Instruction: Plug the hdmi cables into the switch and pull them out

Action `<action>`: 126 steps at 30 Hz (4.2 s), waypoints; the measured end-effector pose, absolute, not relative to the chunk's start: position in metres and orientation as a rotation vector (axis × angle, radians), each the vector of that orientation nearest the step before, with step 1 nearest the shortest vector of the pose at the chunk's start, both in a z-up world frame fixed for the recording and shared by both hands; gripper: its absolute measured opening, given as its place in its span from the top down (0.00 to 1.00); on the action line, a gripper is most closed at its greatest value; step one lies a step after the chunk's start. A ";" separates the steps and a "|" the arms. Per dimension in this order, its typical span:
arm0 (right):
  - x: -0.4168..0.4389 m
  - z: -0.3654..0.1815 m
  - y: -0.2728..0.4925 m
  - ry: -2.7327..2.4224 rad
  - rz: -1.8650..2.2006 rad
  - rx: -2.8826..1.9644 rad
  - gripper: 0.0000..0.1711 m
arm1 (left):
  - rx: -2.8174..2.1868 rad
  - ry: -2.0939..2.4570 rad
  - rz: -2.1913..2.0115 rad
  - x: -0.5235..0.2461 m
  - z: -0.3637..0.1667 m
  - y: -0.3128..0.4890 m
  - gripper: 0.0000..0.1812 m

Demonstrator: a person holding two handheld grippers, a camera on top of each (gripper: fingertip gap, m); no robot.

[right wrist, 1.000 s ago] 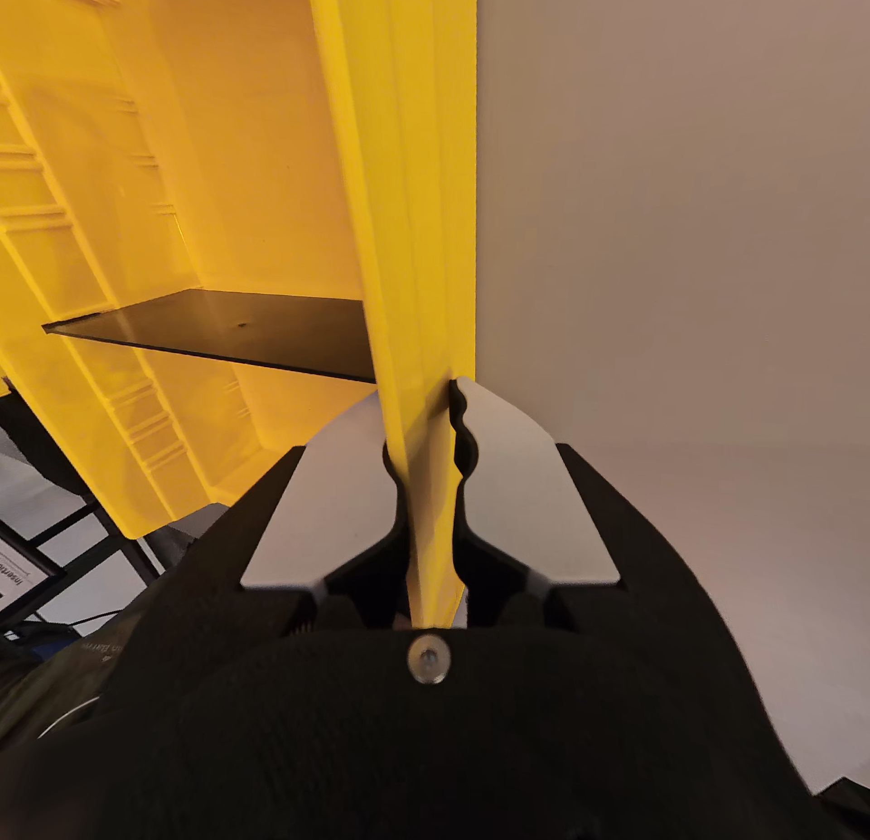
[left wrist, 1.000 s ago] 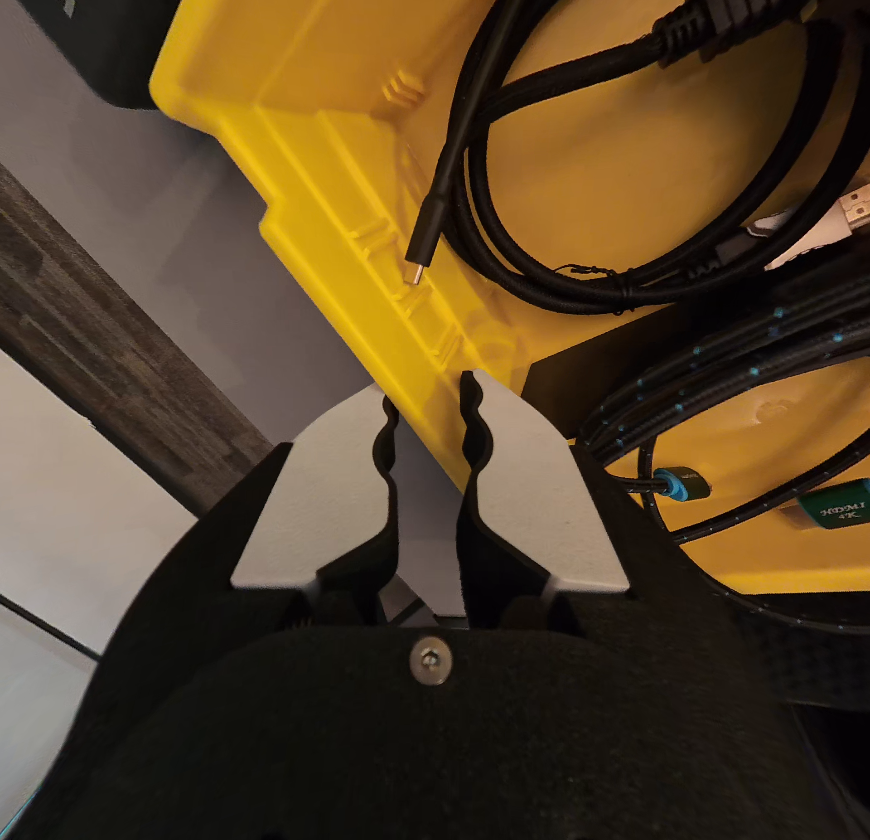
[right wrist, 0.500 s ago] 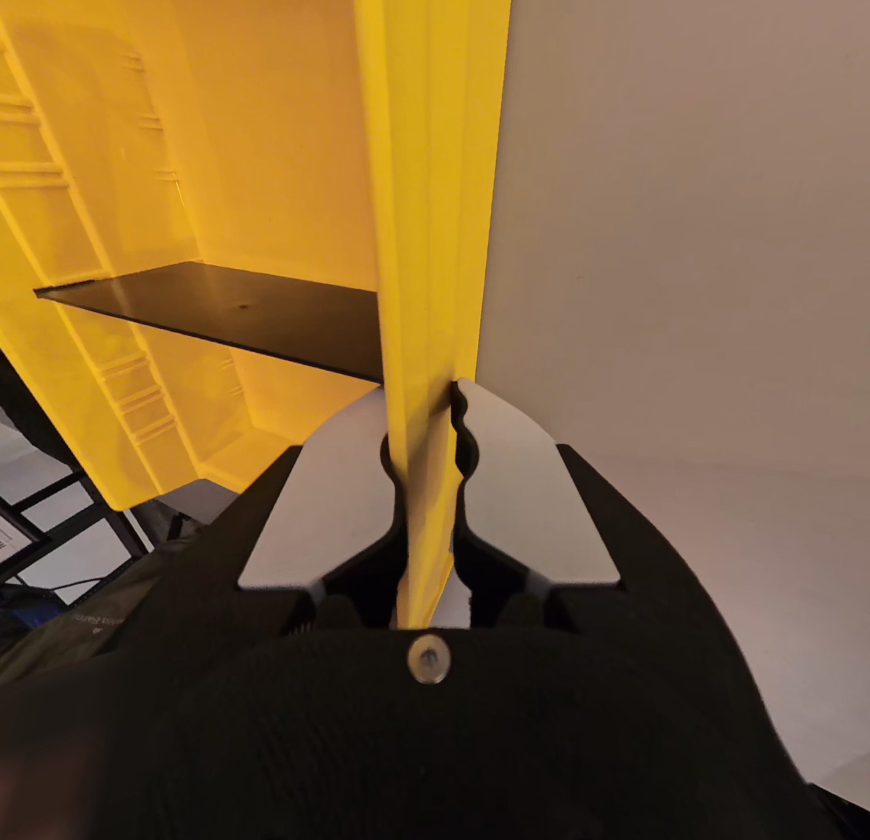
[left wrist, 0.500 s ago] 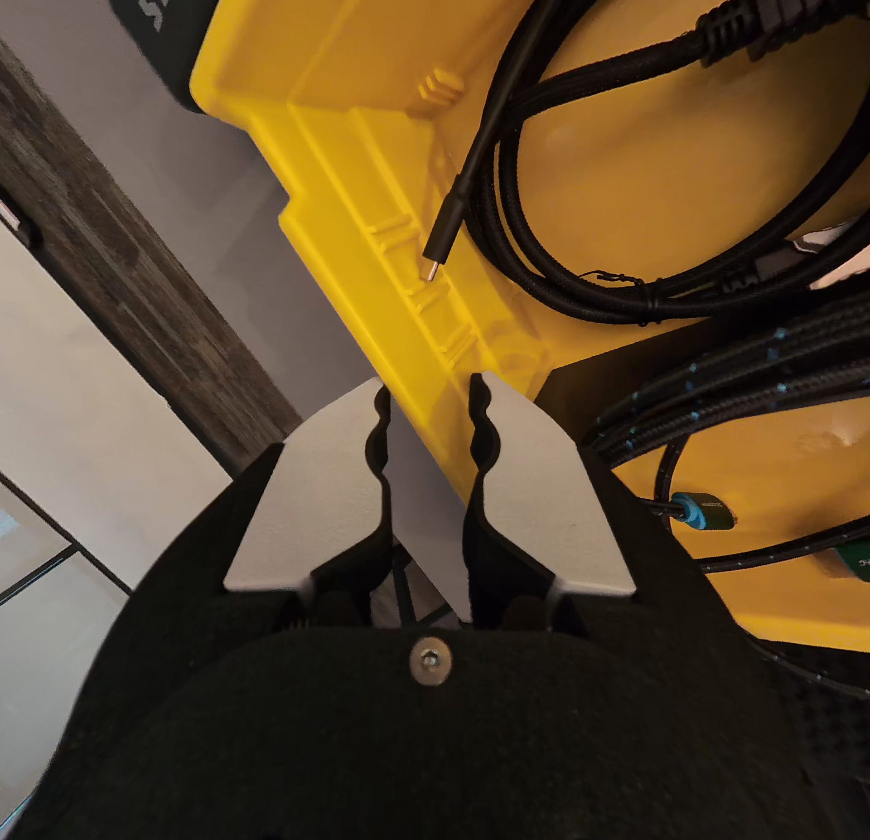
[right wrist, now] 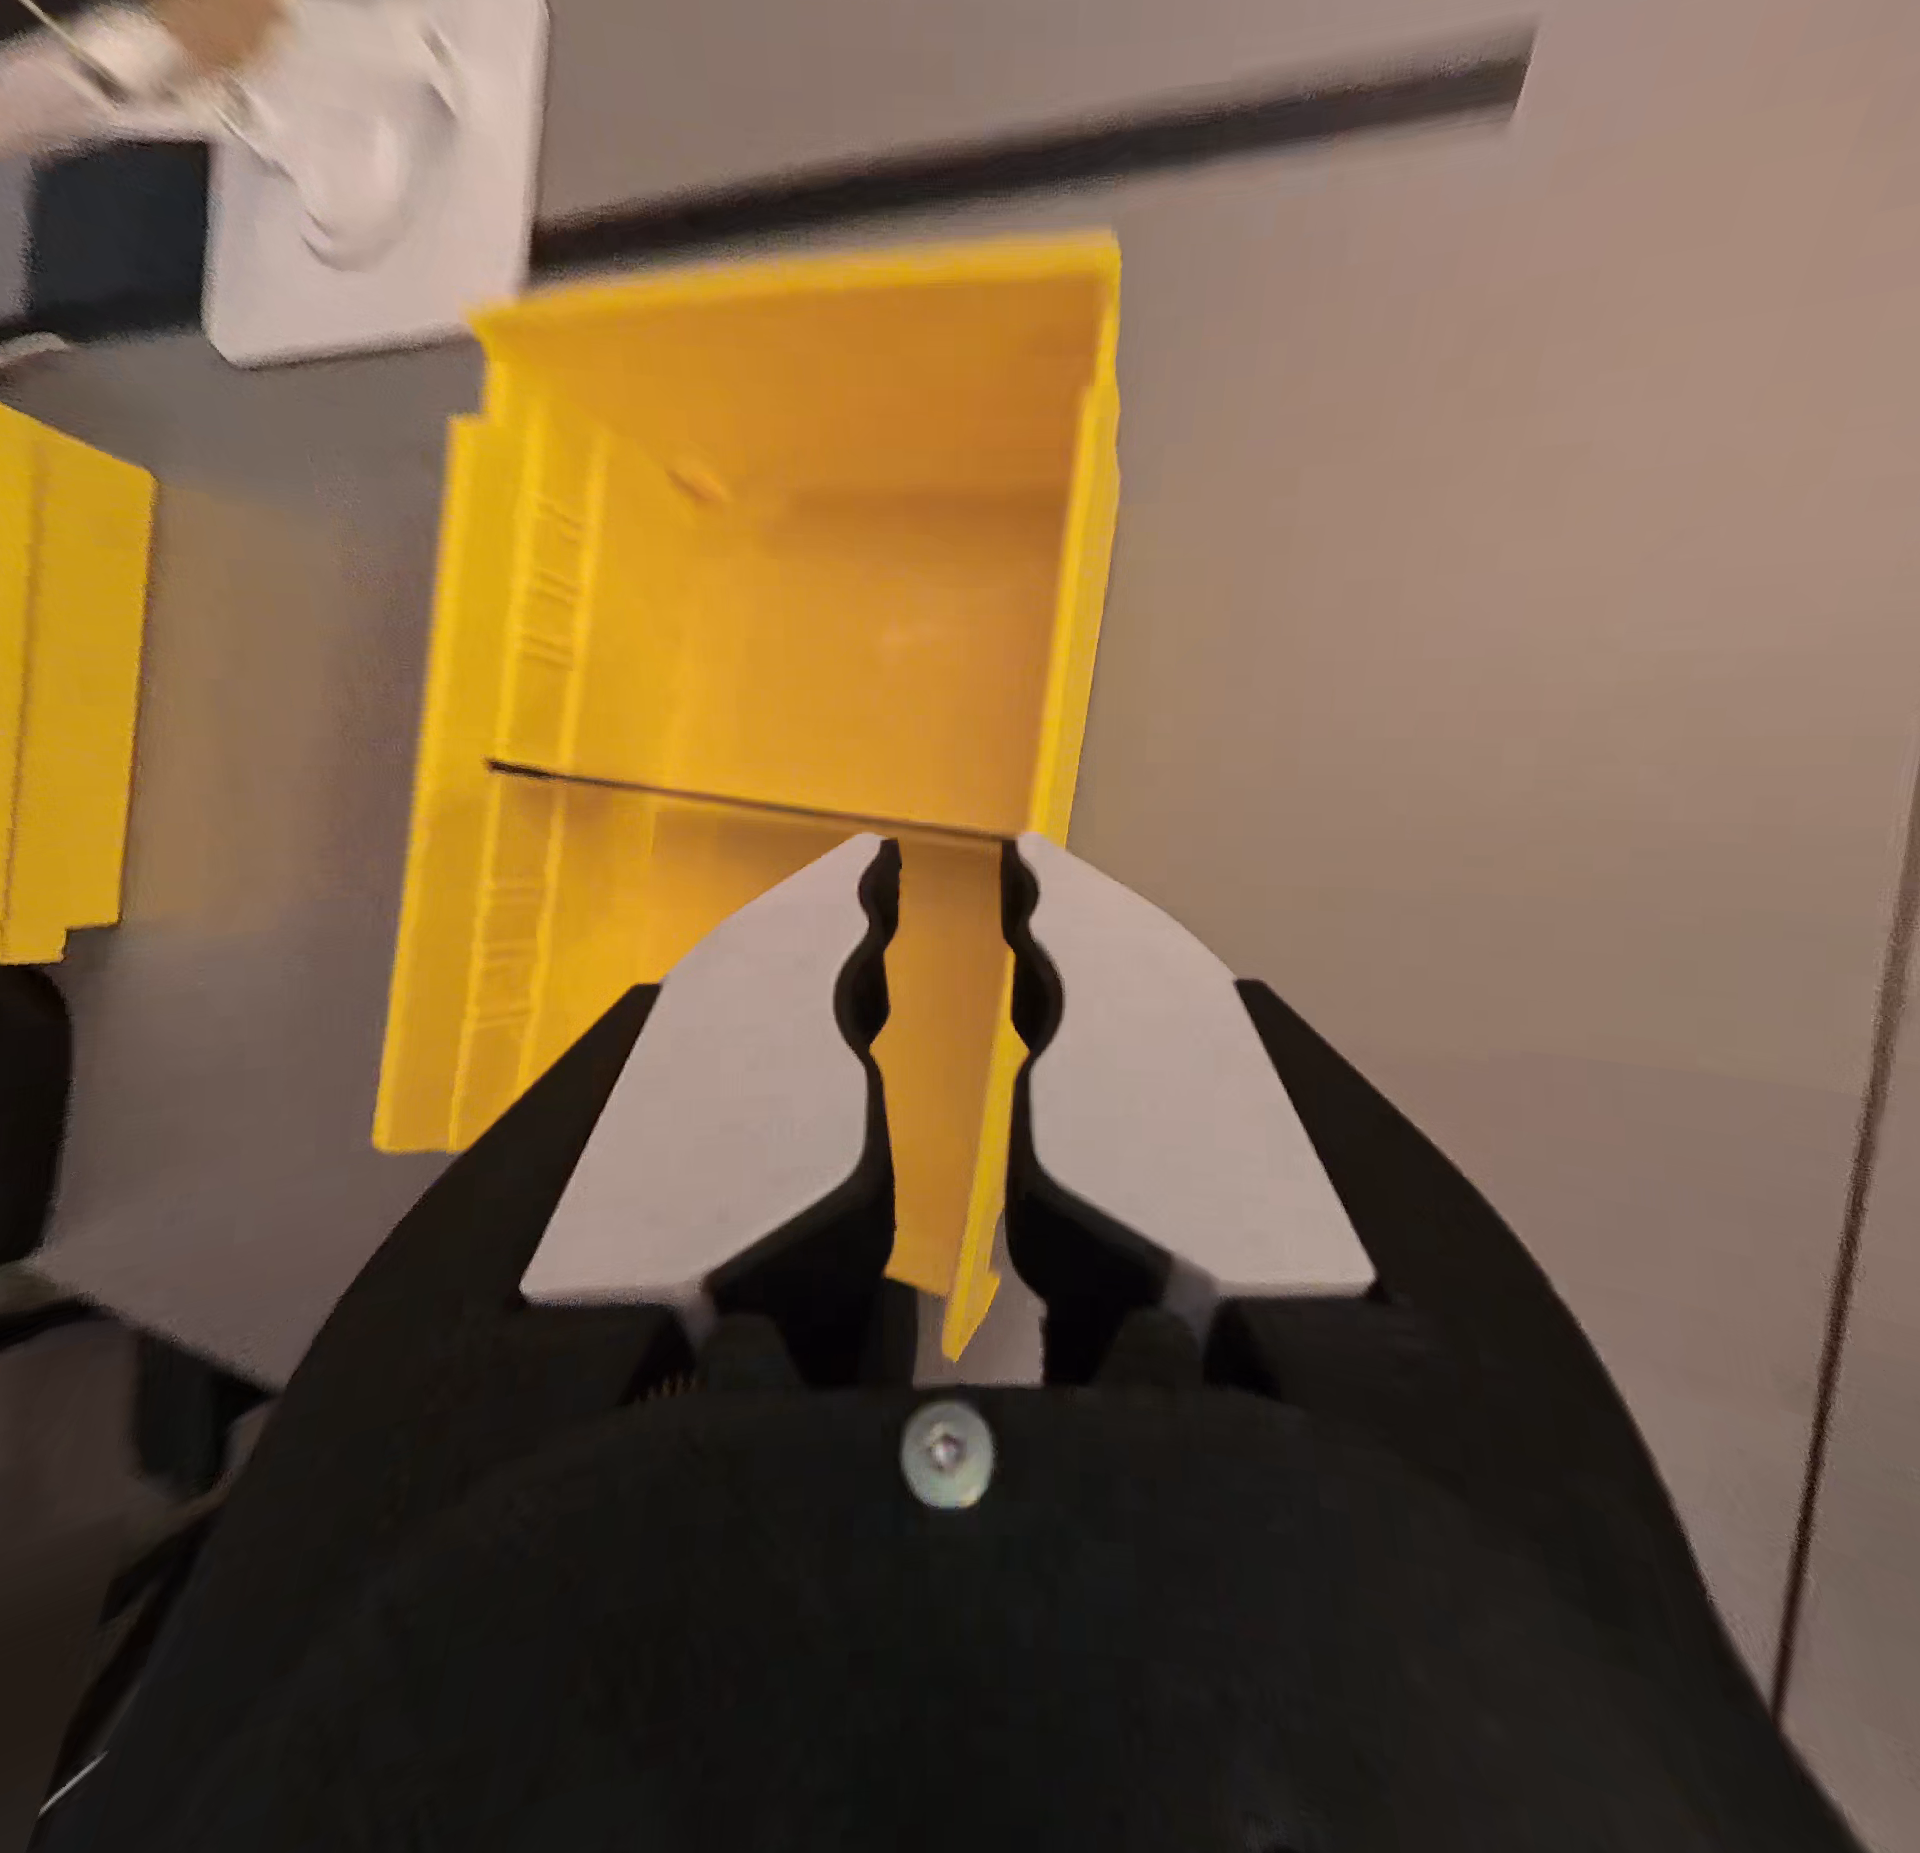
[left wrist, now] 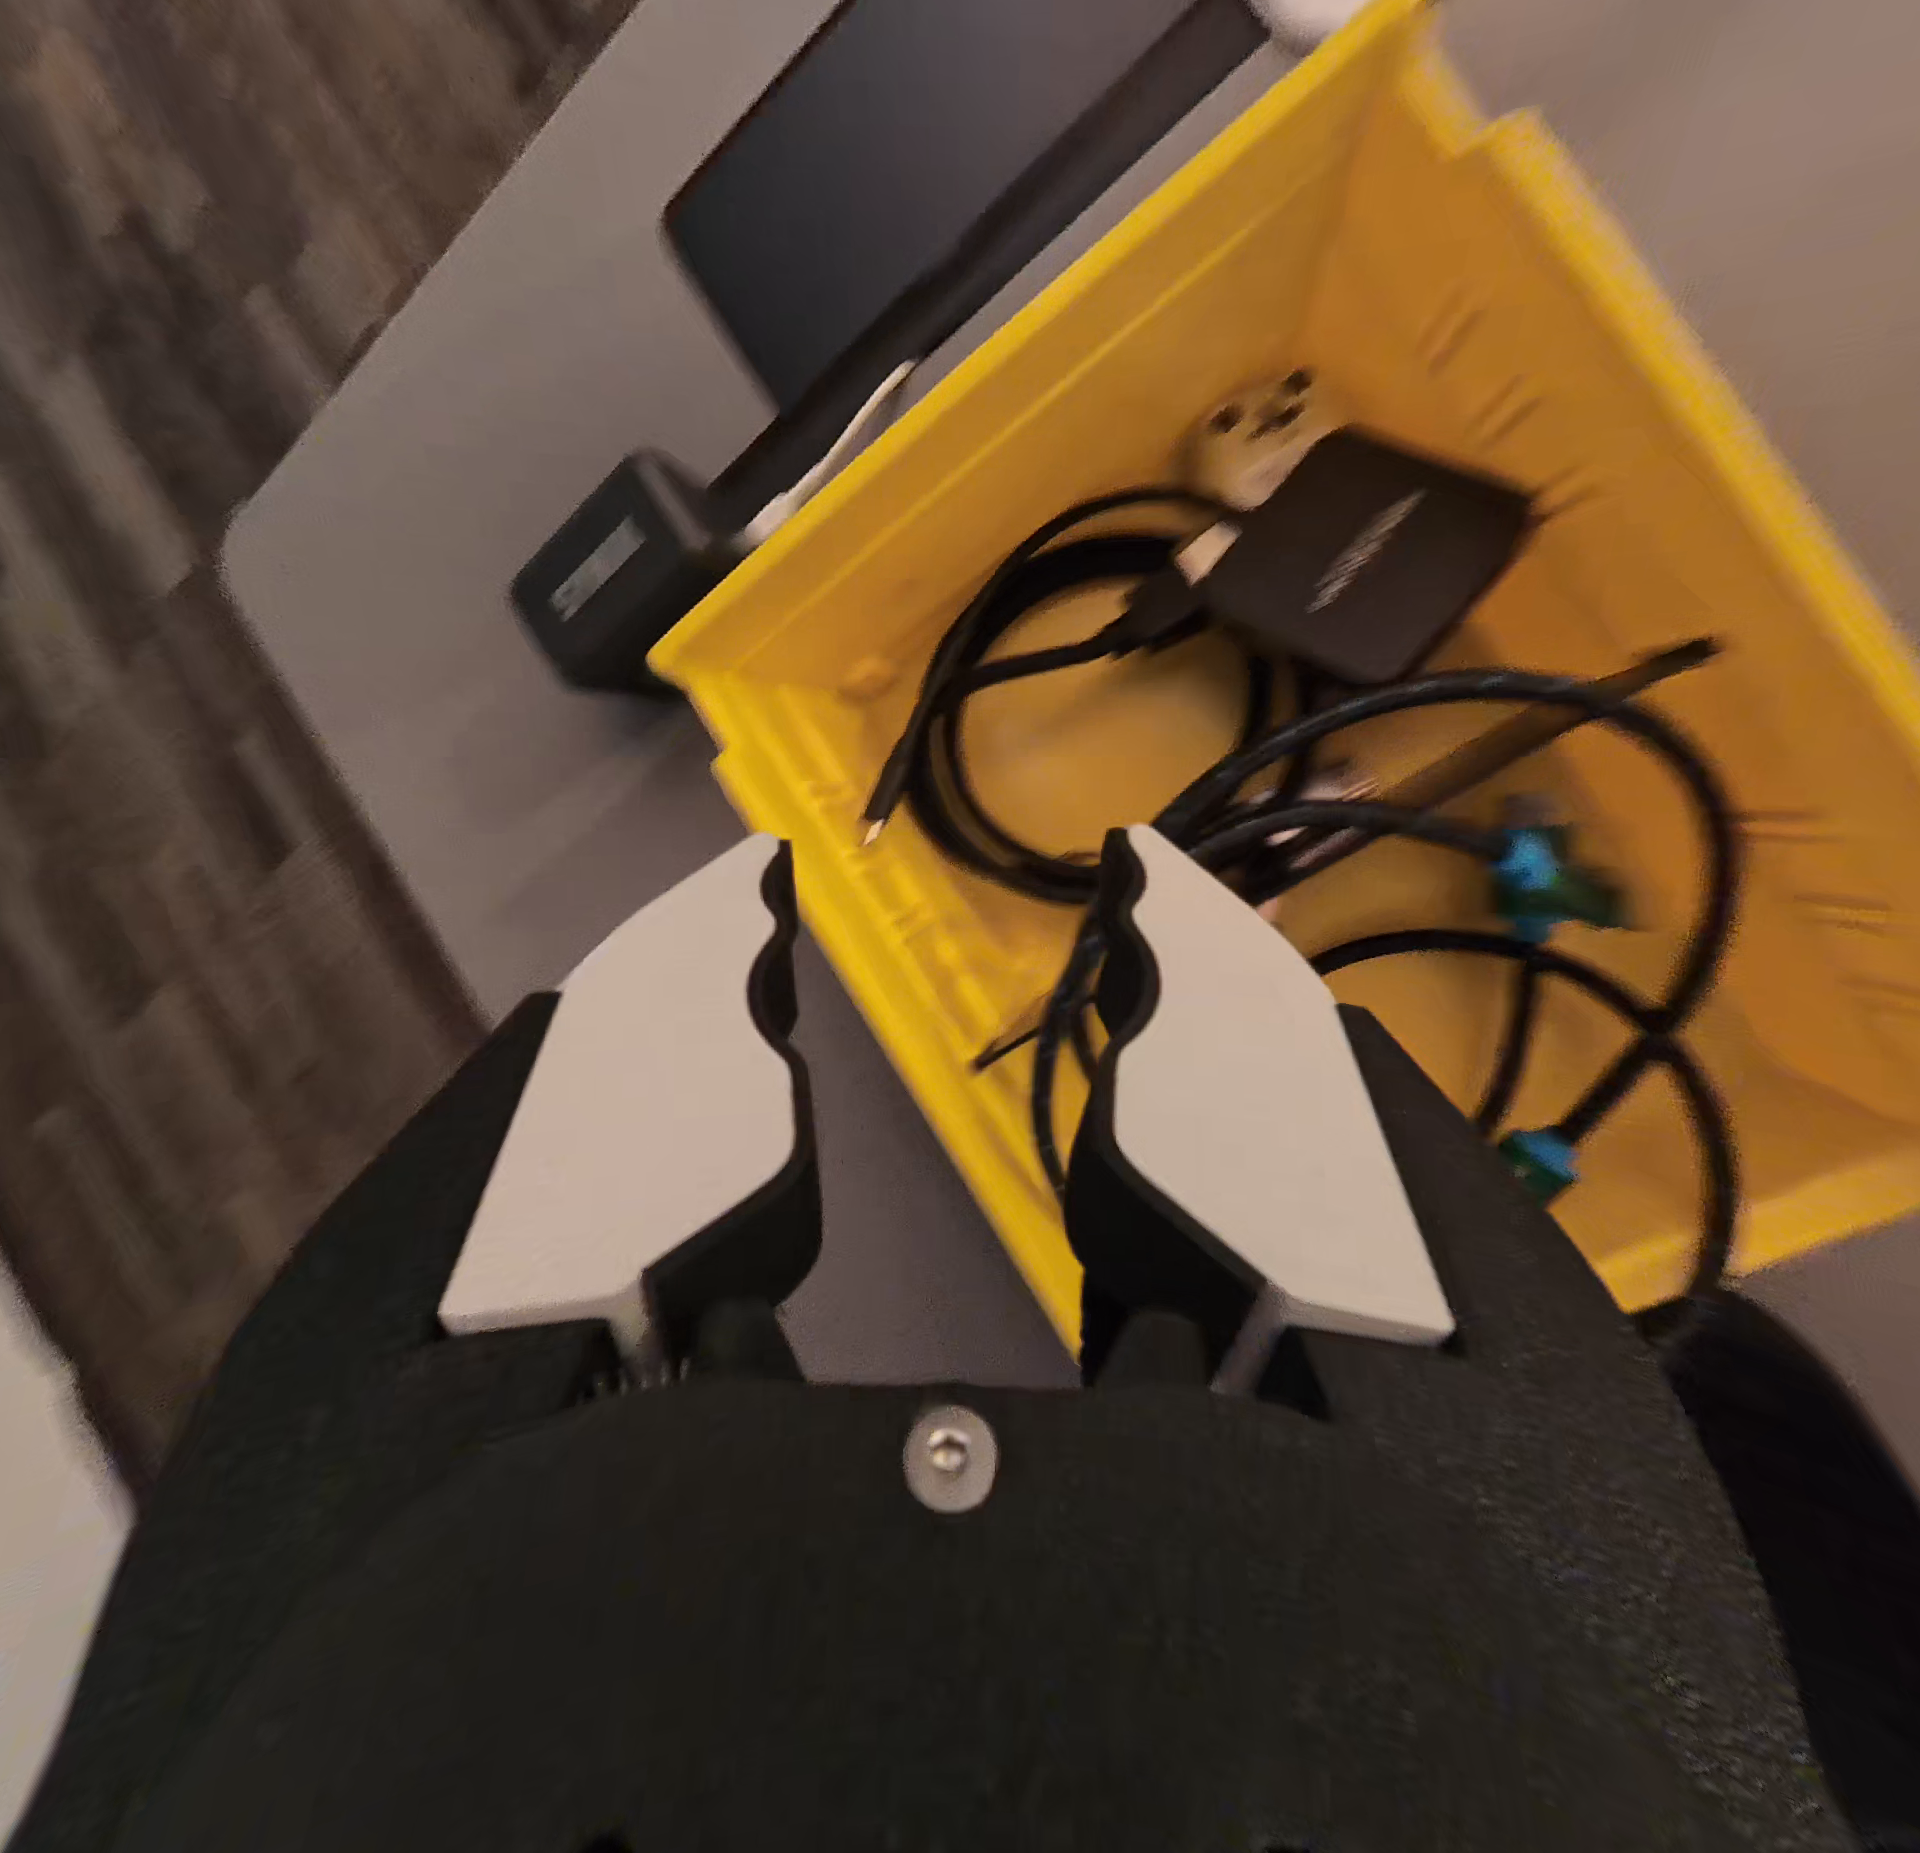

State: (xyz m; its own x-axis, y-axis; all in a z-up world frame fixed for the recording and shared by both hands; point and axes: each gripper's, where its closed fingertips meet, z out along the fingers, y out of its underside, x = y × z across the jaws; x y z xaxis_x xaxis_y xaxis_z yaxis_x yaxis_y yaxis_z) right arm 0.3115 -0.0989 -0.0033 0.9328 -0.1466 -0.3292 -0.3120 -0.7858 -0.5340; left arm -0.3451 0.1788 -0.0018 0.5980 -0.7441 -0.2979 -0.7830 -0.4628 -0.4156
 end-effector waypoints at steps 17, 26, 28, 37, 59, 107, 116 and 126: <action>0.219 0.172 -0.058 -0.403 -0.287 -1.422 0.84 | -2.267 1.431 0.139 -0.367 -0.062 0.148 0.71; 0.200 0.161 -0.046 -0.529 -0.428 -1.429 0.91 | -2.231 1.484 0.224 -0.372 -0.063 0.139 0.95; 0.199 0.159 -0.043 -0.538 -0.441 -1.432 0.91 | -2.224 1.487 0.220 -0.372 -0.057 0.134 0.96; 0.199 0.158 -0.045 -0.558 -0.468 -1.446 0.91 | -2.065 1.490 0.455 -0.372 0.017 0.112 0.96; 0.207 0.162 -0.053 -0.553 -0.440 -1.451 0.93 | -1.457 1.896 0.389 -0.152 0.115 -0.044 0.96; 0.216 0.089 -0.007 -0.592 -0.388 -1.813 0.97 | -2.230 1.847 0.091 -0.277 -0.034 0.169 0.82; 0.210 0.069 0.007 -0.650 -0.438 -1.879 0.97 | -2.383 1.970 -0.255 -0.261 -0.082 0.157 0.68; 0.217 0.066 0.006 -0.633 -0.449 -1.899 0.97 | -2.459 2.080 -0.193 -0.256 -0.102 0.154 0.49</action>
State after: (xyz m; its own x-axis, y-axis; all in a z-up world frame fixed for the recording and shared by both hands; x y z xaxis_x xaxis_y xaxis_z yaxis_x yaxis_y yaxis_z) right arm 0.2173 0.0065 0.0660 0.7909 0.2234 0.5697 0.6115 -0.3229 -0.7224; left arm -0.2556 0.1540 -0.1016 0.1633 -0.9758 0.1457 -0.9859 -0.1669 -0.0128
